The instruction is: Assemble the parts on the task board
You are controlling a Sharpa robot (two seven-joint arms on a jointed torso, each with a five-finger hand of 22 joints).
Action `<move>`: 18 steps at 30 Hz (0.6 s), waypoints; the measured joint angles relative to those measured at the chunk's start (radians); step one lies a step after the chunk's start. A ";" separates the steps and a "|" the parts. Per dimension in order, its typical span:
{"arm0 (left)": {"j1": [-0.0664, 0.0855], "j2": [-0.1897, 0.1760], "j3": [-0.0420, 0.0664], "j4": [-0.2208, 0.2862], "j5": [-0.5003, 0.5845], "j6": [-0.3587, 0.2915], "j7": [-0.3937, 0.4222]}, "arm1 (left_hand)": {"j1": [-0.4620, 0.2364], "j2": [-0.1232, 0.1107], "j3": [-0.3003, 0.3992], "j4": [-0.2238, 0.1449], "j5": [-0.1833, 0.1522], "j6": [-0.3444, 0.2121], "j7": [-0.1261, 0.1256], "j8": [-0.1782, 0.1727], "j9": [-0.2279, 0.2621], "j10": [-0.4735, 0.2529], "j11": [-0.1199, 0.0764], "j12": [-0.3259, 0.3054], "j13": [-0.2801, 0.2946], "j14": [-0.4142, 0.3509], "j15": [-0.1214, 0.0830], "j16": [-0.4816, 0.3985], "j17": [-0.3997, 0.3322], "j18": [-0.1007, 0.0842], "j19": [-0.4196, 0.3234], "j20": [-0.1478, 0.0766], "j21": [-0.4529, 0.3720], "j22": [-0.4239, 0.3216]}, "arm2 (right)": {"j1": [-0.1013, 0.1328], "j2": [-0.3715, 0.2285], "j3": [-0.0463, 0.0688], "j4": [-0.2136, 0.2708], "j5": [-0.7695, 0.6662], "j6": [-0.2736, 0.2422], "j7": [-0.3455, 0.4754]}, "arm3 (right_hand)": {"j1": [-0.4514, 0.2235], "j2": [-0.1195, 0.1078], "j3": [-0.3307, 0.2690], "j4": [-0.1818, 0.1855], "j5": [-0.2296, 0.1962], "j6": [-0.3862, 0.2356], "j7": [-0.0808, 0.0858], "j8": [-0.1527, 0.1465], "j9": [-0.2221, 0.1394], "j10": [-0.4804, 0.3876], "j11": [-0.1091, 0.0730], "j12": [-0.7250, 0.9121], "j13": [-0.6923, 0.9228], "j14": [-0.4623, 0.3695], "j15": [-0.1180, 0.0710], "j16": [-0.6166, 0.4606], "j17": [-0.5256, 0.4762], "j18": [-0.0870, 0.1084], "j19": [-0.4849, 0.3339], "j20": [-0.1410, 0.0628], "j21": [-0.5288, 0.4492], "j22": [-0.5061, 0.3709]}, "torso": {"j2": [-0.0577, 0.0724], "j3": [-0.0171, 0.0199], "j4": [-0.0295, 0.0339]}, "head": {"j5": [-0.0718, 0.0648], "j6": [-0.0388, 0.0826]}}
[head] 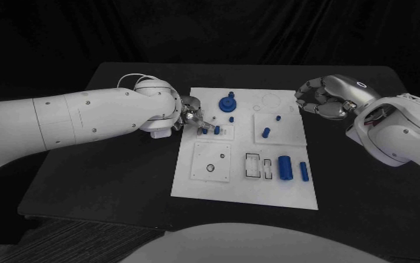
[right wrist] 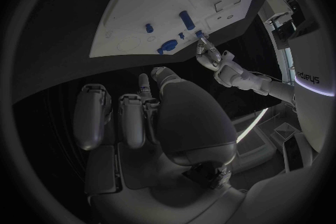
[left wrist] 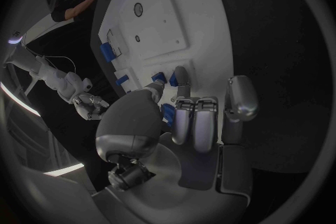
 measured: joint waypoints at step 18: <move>0.013 -0.033 -0.006 0.010 0.001 -0.154 0.128 | -0.059 -0.012 -0.137 0.004 -0.012 -0.050 -0.003 0.071 0.096 0.000 0.000 0.000 0.000 0.000 0.000 0.000 0.000 0.000 0.035 -0.001 0.030 0.000 | 0.000 -0.011 0.000 0.003 0.001 0.001 0.000 | 0.000 0.000 0.003 -0.003 0.000 0.000 0.000 0.000 0.000 0.000 0.000 0.000 0.000 0.000 0.000 0.000 0.000 0.000 0.000 0.000 -0.006 0.000 | 0.001 -0.0006 0.0011 | -0.007 0.000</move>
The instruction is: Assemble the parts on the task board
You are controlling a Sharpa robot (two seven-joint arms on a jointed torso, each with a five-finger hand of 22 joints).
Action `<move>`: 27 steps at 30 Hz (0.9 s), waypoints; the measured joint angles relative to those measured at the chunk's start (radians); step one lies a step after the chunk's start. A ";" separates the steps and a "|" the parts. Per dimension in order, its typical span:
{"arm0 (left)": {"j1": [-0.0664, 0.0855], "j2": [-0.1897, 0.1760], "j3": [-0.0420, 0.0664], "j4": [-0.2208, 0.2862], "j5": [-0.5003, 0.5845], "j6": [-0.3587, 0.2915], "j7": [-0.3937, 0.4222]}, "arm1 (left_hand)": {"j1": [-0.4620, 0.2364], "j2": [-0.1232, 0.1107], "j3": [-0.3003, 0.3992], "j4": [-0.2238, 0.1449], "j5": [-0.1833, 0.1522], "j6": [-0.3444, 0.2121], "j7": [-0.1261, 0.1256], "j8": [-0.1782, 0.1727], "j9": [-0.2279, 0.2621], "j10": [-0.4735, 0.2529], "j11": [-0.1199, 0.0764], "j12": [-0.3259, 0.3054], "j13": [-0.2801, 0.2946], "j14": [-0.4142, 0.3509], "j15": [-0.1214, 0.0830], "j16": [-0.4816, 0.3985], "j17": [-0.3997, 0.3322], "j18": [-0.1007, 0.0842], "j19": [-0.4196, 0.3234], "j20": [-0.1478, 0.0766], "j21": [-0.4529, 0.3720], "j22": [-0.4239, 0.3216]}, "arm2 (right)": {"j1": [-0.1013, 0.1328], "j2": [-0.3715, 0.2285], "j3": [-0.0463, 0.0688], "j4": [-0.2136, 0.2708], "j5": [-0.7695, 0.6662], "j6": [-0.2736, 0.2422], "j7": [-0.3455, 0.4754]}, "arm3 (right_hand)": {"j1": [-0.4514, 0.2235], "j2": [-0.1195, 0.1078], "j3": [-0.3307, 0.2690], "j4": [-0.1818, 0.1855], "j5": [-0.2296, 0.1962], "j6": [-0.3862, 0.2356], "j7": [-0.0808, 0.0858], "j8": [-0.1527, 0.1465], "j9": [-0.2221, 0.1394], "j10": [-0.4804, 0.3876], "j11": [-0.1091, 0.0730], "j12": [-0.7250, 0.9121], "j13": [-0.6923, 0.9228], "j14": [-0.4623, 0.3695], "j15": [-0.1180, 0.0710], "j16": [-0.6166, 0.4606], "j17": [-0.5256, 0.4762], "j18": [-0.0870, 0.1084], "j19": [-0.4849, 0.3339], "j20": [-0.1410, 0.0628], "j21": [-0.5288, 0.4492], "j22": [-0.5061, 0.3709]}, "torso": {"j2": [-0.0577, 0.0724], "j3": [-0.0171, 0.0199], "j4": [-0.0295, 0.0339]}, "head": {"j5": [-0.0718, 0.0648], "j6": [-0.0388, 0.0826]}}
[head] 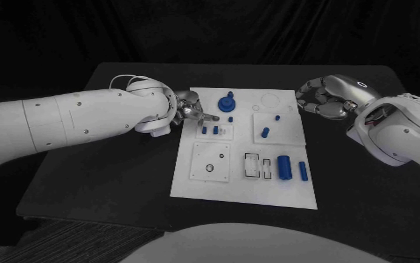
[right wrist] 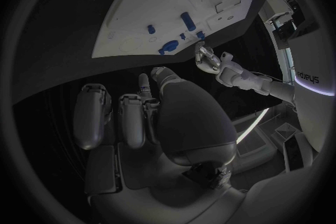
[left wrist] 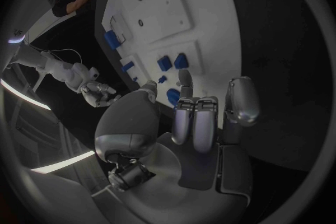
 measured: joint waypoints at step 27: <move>-0.016 0.156 0.001 -0.244 -0.521 -0.259 0.684 | 0.617 -0.036 0.086 -0.159 0.069 -0.373 -0.088 -0.185 -0.783 -0.936 0.071 -1.166 -0.893 -0.246 0.060 -0.255 -0.272 0.039 -0.080 0.076 -0.130 0.000 | -0.009 0.005 0.000 -0.010 0.004 0.000 0.002 | 0.000 0.000 0.000 0.000 0.000 0.000 0.000 0.000 -0.001 0.000 0.000 -0.018 0.000 0.000 0.000 -0.004 0.000 0.000 0.000 0.000 0.000 0.001 | 0.004 -0.0026 -0.0005 | -0.017 0.000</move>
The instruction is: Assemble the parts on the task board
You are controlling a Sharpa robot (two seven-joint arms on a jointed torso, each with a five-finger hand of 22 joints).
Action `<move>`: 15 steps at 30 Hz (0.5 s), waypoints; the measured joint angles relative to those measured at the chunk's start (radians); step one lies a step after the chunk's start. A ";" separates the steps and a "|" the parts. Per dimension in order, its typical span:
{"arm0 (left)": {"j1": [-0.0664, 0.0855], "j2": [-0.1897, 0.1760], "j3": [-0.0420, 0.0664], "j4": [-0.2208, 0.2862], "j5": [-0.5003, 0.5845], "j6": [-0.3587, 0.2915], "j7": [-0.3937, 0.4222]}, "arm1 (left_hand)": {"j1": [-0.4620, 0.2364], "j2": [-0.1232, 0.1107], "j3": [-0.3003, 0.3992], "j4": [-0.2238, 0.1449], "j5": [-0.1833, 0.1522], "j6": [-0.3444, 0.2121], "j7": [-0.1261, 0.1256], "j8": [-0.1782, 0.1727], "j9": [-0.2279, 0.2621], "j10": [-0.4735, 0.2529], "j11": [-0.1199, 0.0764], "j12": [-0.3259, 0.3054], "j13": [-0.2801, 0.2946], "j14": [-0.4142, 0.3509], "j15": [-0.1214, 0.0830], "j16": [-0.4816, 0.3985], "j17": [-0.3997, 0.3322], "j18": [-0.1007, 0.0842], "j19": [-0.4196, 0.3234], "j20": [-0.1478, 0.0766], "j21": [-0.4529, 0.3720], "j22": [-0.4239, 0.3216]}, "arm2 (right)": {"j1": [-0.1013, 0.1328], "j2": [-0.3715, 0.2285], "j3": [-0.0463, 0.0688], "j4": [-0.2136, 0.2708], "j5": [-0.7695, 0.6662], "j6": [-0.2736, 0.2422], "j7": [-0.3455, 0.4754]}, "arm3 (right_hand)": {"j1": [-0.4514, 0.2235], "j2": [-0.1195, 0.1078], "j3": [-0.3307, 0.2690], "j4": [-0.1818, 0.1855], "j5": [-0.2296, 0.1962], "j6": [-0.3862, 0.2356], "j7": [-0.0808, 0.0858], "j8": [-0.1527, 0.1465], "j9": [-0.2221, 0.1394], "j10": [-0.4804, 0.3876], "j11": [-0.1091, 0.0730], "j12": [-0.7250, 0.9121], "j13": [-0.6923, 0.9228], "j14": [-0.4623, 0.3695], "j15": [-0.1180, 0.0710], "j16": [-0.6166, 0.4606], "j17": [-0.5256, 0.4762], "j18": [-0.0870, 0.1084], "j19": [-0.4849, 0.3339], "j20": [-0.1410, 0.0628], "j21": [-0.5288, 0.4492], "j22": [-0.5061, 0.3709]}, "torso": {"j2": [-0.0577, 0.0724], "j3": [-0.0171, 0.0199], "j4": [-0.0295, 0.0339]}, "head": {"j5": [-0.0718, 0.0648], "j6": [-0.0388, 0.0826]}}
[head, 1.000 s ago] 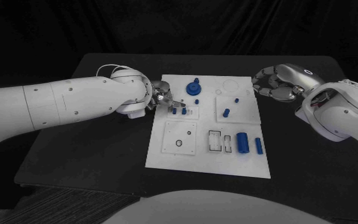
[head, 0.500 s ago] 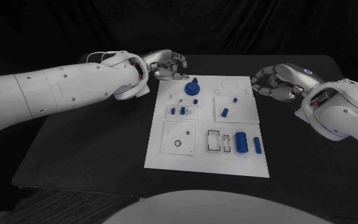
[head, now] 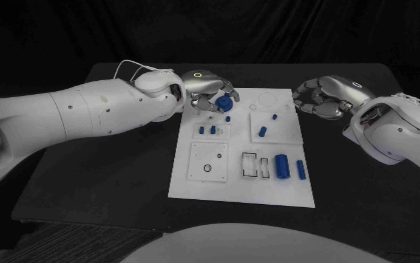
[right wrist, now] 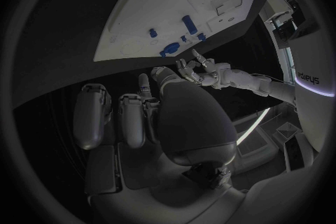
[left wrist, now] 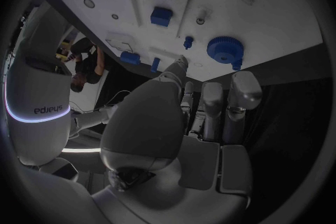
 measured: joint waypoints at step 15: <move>-0.026 0.037 0.000 -0.031 -0.140 0.000 0.012 | -0.006 -0.006 0.015 -0.020 0.035 0.142 0.050 0.009 -0.088 0.143 -0.007 0.028 -0.078 0.037 -0.005 0.030 0.020 -0.017 0.048 -0.009 0.037 0.000 | -0.004 0.001 0.000 -0.002 0.001 0.000 0.003 | 0.000 0.000 0.000 0.000 0.000 0.000 0.000 0.000 0.000 0.000 0.000 -0.005 0.000 0.000 0.000 0.000 0.000 0.000 0.000 0.000 0.000 0.000 | -0.003 -0.0039 -0.0026 | 0.004 0.000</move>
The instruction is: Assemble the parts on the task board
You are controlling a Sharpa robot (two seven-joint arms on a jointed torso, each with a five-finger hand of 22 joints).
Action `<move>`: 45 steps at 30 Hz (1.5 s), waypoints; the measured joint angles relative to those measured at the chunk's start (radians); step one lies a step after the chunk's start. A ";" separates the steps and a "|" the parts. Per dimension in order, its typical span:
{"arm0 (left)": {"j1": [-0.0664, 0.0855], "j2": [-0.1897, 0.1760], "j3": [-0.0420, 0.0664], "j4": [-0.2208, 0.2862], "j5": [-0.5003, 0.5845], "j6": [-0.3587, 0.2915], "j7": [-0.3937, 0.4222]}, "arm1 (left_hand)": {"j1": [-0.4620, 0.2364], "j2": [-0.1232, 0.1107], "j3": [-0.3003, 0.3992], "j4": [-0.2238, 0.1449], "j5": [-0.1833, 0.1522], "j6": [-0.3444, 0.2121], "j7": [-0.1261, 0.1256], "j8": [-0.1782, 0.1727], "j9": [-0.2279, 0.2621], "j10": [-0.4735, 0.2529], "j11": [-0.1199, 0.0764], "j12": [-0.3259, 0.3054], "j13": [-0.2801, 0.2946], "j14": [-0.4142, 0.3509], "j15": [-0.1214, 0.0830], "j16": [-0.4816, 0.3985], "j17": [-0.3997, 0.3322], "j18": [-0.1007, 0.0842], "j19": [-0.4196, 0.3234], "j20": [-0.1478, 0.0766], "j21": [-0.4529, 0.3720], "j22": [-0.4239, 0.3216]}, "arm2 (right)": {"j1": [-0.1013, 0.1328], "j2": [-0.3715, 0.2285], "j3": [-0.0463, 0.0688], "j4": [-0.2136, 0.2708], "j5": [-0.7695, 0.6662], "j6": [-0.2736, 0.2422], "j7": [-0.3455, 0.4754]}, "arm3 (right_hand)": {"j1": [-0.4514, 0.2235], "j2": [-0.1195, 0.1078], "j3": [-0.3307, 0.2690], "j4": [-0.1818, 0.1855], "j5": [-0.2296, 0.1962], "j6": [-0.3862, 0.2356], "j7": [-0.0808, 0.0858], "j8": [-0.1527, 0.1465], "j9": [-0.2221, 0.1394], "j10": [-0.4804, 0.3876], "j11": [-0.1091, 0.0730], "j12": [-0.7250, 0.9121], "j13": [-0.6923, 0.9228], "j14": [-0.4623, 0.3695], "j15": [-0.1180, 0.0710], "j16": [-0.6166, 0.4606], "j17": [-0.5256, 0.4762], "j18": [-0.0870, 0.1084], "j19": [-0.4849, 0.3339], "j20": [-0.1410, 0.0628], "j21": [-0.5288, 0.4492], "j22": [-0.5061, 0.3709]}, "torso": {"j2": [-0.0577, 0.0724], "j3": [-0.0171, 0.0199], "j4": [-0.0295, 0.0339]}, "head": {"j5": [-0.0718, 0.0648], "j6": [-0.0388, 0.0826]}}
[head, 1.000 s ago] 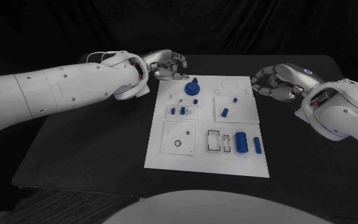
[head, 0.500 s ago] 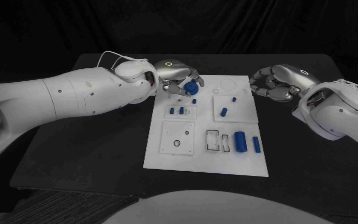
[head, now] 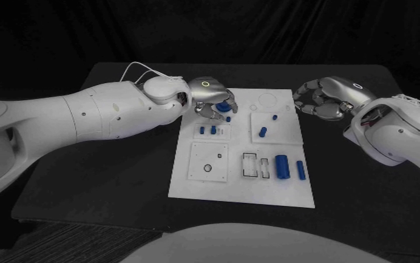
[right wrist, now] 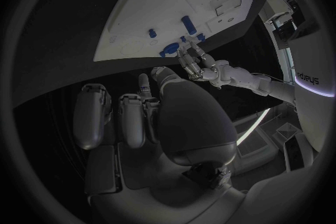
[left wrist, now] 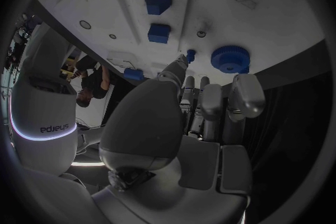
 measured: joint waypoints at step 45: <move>-0.034 0.057 0.000 -0.051 -0.023 0.029 -0.043 | 0.036 -0.022 0.177 -0.033 0.043 0.209 0.064 0.031 -0.055 0.301 -0.016 -0.078 -0.083 0.035 -0.012 -0.011 -0.045 -0.001 0.053 -0.016 0.067 0.000 | -0.005 0.001 0.000 -0.003 0.004 0.002 0.004 | 0.000 0.000 0.003 -0.003 0.004 0.004 0.004 0.000 -0.001 0.000 0.000 -0.010 0.000 0.000 0.000 -0.005 0.000 0.000 0.000 0.000 -0.005 0.000 | 0.000 0.0030 0.0000 | -0.005 0.000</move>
